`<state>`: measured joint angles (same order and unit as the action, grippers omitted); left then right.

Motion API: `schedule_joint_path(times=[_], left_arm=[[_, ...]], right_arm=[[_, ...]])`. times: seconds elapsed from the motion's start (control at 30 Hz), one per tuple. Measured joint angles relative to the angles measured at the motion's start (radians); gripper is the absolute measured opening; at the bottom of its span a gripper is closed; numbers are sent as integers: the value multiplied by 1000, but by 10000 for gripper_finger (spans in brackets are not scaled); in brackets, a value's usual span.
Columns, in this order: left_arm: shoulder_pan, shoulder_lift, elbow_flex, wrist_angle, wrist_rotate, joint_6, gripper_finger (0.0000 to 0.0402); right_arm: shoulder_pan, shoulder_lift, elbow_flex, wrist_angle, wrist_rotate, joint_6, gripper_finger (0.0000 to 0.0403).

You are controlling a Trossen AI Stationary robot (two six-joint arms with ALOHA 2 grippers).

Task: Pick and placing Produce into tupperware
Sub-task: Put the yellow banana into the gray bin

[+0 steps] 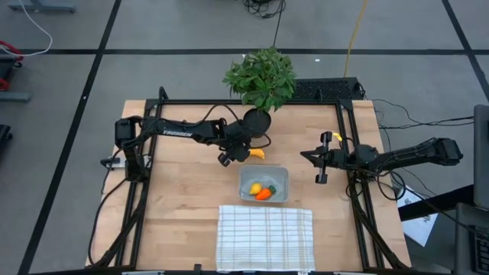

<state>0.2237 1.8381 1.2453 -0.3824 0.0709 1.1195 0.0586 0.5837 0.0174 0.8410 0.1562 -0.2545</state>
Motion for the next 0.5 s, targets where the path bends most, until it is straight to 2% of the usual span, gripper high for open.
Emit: schedule_joint_path(times=[0.2,0.5], left_arm=[[2,0,0,66,65,1,218],[3,7,0,100,69,1,218]], right_arm=[[0,0,0,1,0,-1,0],[0,0,0,5,0,-1,0]])
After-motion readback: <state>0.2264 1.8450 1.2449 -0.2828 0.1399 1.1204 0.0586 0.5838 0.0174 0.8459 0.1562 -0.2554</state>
